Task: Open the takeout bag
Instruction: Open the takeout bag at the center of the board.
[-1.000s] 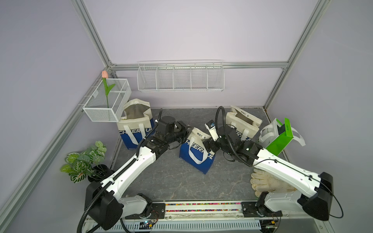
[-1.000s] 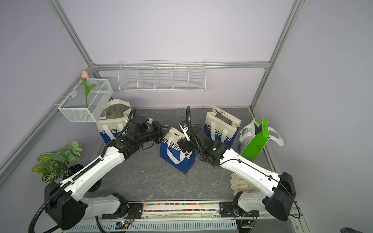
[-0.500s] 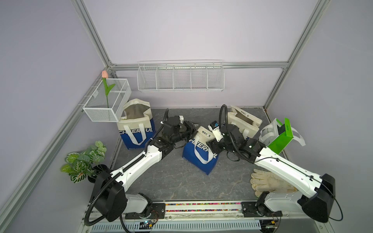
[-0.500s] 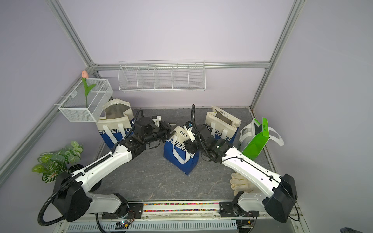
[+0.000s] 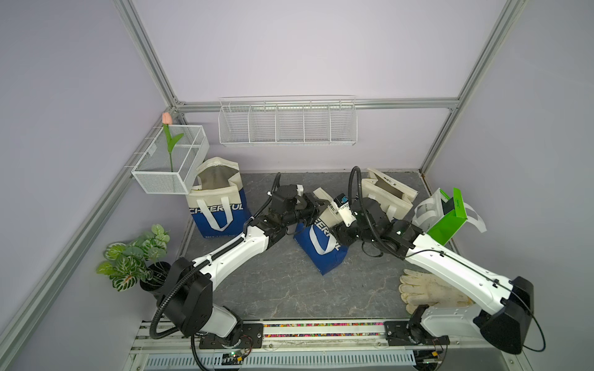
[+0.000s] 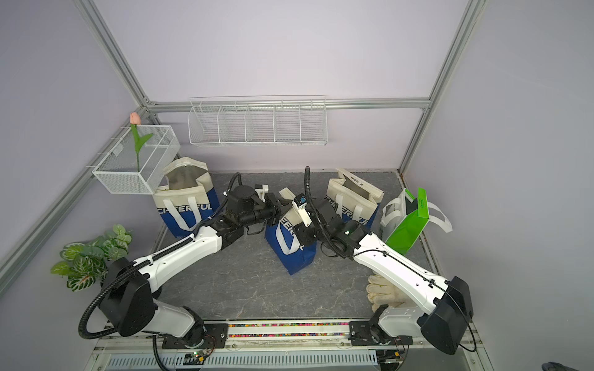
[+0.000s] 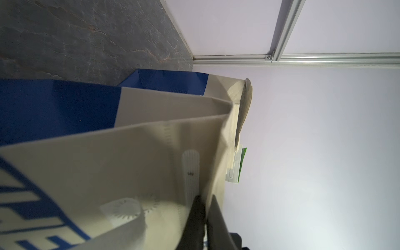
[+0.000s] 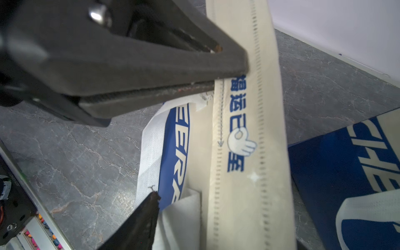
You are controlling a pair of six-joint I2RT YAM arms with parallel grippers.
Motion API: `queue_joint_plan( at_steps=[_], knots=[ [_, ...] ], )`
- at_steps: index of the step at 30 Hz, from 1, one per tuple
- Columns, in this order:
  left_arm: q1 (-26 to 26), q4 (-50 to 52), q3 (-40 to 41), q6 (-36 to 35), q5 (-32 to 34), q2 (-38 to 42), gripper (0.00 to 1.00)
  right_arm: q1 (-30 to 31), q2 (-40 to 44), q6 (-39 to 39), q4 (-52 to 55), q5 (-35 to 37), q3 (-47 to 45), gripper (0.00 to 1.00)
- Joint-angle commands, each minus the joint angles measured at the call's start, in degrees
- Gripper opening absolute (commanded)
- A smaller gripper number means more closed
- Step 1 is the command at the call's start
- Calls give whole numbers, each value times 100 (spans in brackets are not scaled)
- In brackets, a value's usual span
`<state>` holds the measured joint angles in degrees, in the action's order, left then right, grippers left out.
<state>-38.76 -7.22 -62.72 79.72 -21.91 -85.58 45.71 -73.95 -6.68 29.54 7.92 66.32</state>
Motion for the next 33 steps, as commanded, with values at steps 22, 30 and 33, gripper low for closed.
queue_joint_plan(
  at_steps=[22,30,33],
  knots=[
    [-219,676,-636,-247,725,554,0,208,-537,866,-740,2001,917,96],
    [-219,592,-535,-24,735,790,0,48,-826,835,-880,2797,637,86],
    [-219,685,-638,66,761,1004,0,-26,-918,759,-862,2806,428,82]
  ],
)
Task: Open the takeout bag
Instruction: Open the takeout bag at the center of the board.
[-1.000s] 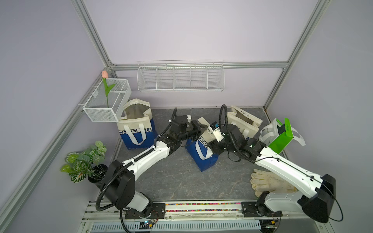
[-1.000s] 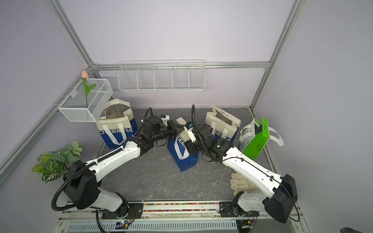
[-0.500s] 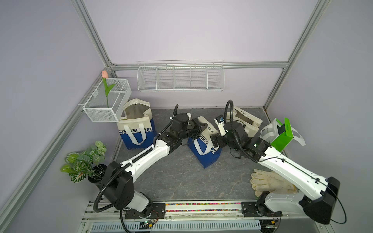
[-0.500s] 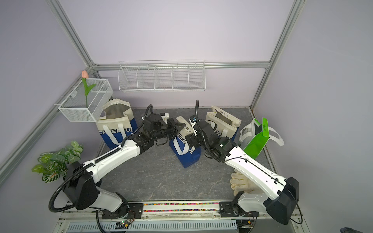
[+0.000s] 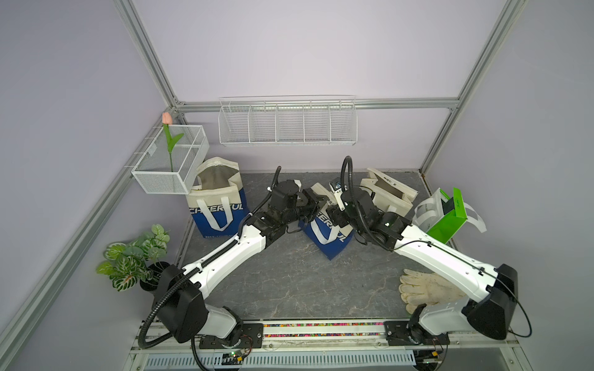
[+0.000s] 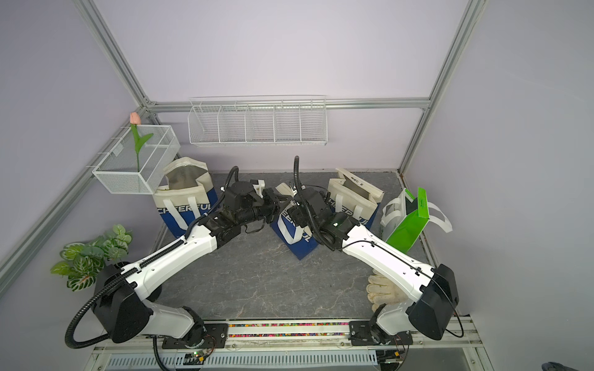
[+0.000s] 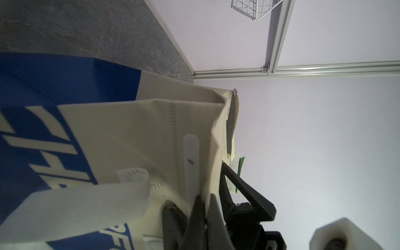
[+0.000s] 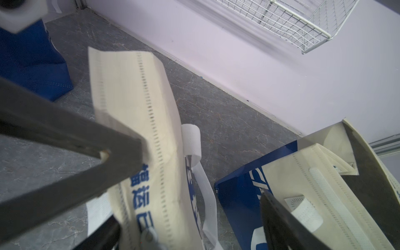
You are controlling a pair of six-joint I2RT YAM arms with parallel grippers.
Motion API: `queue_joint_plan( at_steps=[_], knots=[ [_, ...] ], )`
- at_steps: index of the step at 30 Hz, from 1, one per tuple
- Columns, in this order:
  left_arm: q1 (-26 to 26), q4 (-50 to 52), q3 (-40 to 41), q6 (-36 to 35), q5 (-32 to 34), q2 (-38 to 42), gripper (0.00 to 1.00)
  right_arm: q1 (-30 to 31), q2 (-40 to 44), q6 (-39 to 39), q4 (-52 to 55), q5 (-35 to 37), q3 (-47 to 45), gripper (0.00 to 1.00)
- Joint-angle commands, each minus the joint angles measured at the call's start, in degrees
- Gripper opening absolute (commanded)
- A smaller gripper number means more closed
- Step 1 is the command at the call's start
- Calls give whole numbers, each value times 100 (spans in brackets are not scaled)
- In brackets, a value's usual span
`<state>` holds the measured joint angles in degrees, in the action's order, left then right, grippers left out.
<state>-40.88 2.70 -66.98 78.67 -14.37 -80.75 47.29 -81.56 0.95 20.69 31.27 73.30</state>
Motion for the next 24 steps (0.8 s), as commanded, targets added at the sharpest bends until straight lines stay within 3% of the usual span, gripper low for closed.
queue_joint_plan(
  at_steps=[1,9,15,24],
  knots=[
    [-7,-289,-280,220,5,600,0,-193,-172,-47,39,453,-334,81],
    [95,260,-380,332,398,1019,0,-275,-104,-275,197,-10,-475,82],
    [160,-1,-36,582,366,935,0,-56,395,-209,397,-660,-482,93],
    [222,-558,404,826,371,802,0,-46,1136,-1029,423,-764,-935,93]
  ],
)
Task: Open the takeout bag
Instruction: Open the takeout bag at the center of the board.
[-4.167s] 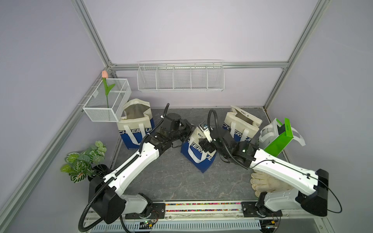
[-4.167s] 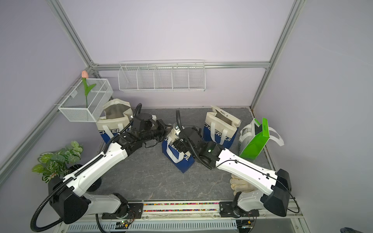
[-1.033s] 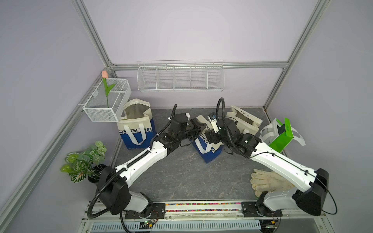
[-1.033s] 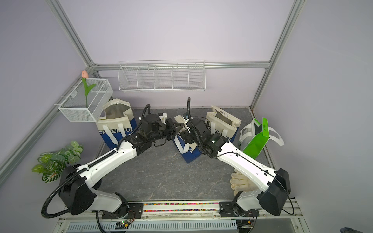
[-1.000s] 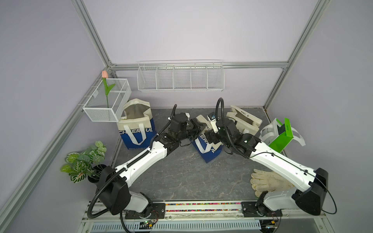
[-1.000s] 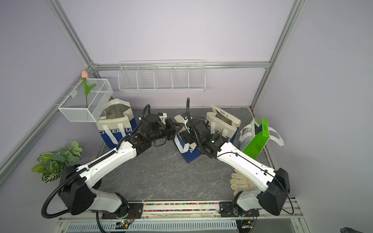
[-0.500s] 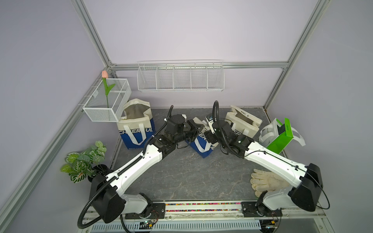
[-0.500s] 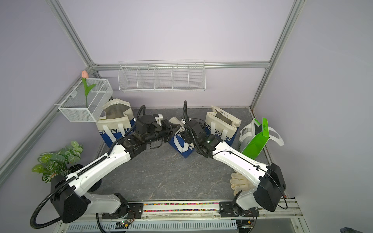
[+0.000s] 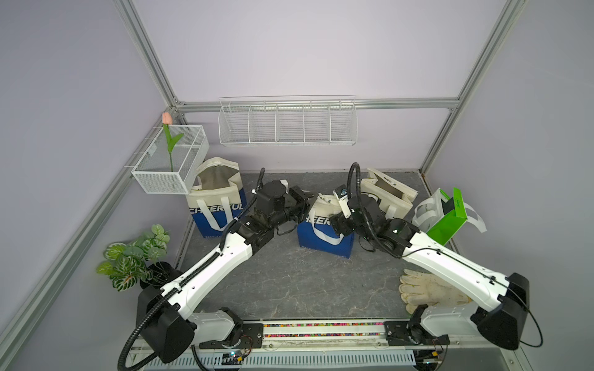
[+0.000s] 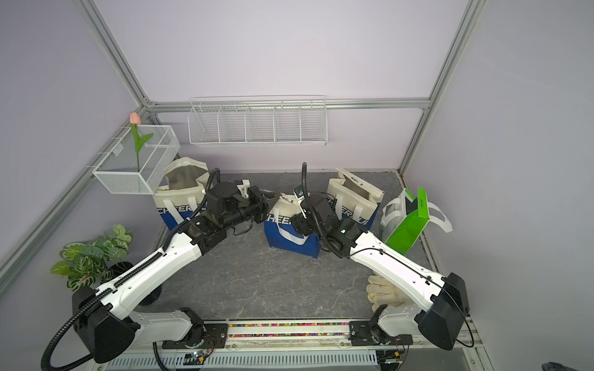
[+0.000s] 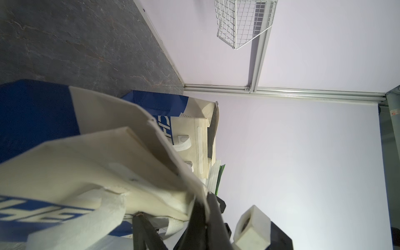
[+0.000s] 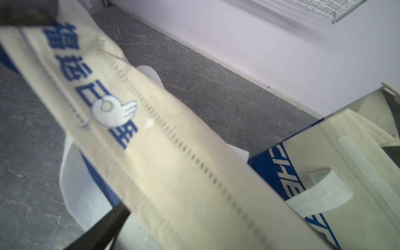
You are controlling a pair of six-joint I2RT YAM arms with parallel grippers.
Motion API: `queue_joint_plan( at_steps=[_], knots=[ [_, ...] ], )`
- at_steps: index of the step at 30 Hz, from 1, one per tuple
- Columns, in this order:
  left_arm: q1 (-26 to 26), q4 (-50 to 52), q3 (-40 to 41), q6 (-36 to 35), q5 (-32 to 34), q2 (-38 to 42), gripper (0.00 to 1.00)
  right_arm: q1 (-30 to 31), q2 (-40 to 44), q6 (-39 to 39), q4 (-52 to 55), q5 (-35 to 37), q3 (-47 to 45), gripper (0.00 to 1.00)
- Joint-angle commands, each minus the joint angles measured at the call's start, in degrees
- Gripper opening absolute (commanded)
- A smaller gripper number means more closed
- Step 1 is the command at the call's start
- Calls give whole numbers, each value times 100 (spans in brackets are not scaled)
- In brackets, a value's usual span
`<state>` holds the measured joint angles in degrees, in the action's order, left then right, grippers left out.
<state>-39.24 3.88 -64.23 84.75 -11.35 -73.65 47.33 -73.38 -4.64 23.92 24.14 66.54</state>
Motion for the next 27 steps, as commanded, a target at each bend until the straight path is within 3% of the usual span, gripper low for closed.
queue_joint_plan(
  at_steps=[1,9,13,19,21,25,27],
  knots=[
    [60,-784,215,255,67,96,0,-67,538,-629,74,-131,-396,93],
    [67,-1183,498,463,-255,-1,0,-231,2138,-1902,-924,-1617,-2037,94],
    [67,-1176,569,509,-273,16,0,-311,2193,-2469,-1943,-1981,-2734,90],
    [66,-1000,560,450,-304,26,0,-326,1910,-2681,-3163,-2286,-3183,83],
    [75,-975,558,437,-288,26,0,-278,1997,-2547,-2927,-2181,-3216,81],
    [75,-968,578,455,-196,18,0,-136,2719,-2346,-2180,-1469,-3491,99],
    [72,-981,561,455,-197,-12,0,-190,2960,-2286,-1748,-1526,-3424,93]
  ],
)
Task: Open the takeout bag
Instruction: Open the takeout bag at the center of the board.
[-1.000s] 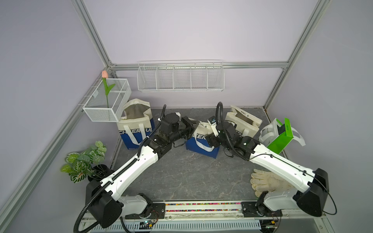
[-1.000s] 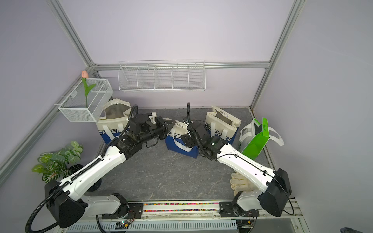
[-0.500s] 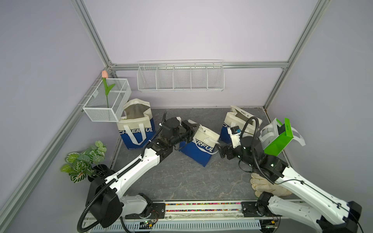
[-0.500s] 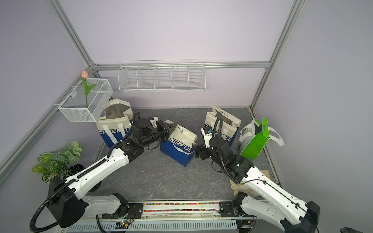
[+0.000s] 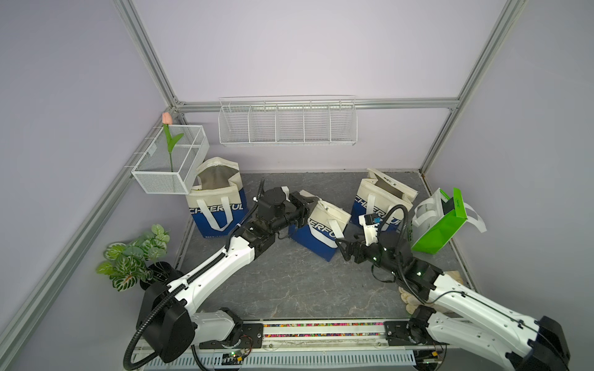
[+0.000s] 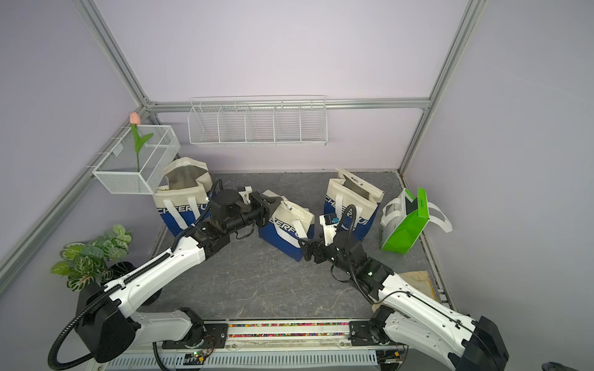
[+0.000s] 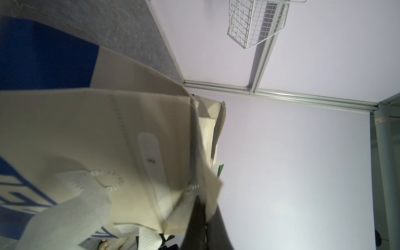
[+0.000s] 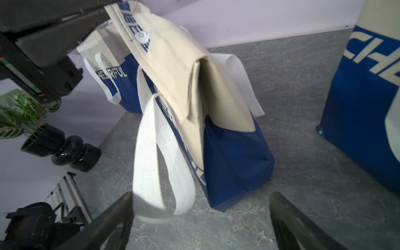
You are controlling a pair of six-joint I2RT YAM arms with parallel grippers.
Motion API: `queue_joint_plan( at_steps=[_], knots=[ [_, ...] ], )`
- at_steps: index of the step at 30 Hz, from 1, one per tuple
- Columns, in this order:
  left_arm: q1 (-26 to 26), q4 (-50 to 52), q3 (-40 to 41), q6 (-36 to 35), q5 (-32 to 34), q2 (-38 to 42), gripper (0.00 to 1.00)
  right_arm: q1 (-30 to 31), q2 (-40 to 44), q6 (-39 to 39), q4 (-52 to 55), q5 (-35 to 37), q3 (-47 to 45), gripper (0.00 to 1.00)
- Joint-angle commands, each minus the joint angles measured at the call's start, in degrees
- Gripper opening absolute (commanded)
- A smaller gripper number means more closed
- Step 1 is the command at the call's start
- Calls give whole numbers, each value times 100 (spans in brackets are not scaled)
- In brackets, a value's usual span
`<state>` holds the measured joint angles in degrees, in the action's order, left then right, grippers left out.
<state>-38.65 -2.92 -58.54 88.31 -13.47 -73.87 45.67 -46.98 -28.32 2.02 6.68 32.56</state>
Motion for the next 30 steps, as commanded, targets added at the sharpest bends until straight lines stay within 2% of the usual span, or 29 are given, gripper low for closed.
queue_joint_plan(
  at_steps=[1,4,6,9,14,18,21,25,26,30],
  knots=[
    [11,-321,-17,111,7,-21,0,-79,410,89,555,67,19,91],
    [11,-401,-25,134,-6,-57,0,-341,506,-39,534,-274,65,94],
    [10,-412,-26,140,7,-53,0,-659,354,-249,108,-751,-47,98],
    [16,-398,-26,128,-5,-39,0,-959,-125,-568,-890,-1419,-237,88],
    [16,-376,34,125,-6,28,0,-966,-707,-703,-2056,-1542,-362,76],
    [11,-446,115,142,-17,32,0,-967,-1078,-704,-2376,-1633,-247,70],
    [14,-462,158,147,-33,42,0,-966,-1359,-712,-2501,-1581,-150,60],
    [15,-548,236,151,-22,23,0,-964,-1671,-749,-2626,-1457,-25,56],
    [15,-606,247,151,-26,4,0,-963,-1739,-756,-2660,-1482,0,53],
    [21,-843,202,12,-108,-154,0,-964,-1823,-750,-2713,-1631,52,29]
  ],
)
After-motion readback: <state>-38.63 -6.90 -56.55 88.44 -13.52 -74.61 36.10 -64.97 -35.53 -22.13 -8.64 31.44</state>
